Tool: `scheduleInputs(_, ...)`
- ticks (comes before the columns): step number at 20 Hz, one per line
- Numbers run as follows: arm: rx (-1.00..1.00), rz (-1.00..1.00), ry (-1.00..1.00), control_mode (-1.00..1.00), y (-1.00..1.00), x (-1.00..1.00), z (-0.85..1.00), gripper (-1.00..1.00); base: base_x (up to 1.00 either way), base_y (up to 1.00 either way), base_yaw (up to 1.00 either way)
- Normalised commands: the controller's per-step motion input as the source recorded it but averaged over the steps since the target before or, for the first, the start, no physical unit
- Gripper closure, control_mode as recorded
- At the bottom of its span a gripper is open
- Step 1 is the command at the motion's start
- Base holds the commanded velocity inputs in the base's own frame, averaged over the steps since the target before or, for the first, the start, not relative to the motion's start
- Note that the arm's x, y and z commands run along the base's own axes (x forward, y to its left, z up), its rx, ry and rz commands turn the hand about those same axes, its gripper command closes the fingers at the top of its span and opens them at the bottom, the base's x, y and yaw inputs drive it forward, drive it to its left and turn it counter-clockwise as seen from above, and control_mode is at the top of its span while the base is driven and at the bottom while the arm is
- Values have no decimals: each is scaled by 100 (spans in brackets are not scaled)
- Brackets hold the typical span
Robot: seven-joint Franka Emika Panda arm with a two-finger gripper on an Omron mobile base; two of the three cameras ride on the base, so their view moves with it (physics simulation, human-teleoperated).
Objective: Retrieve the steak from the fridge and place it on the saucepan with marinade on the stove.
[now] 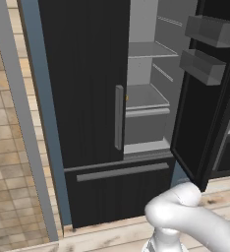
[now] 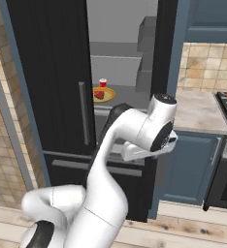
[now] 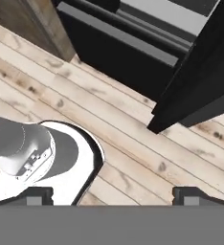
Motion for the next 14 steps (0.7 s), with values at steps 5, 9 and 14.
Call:
scheduleInputs(5, -12, -59, 26, -100, 52, 1, 1, -100, 0, 0, 0)
scheduleInputs(9, -3, -57, 16, -100, 83, 8, 0, -100, 0, 0, 0)
scheduleInputs(14, -4, -46, 0, -100, 100, 3, -6, -100, 0, 0, 0)
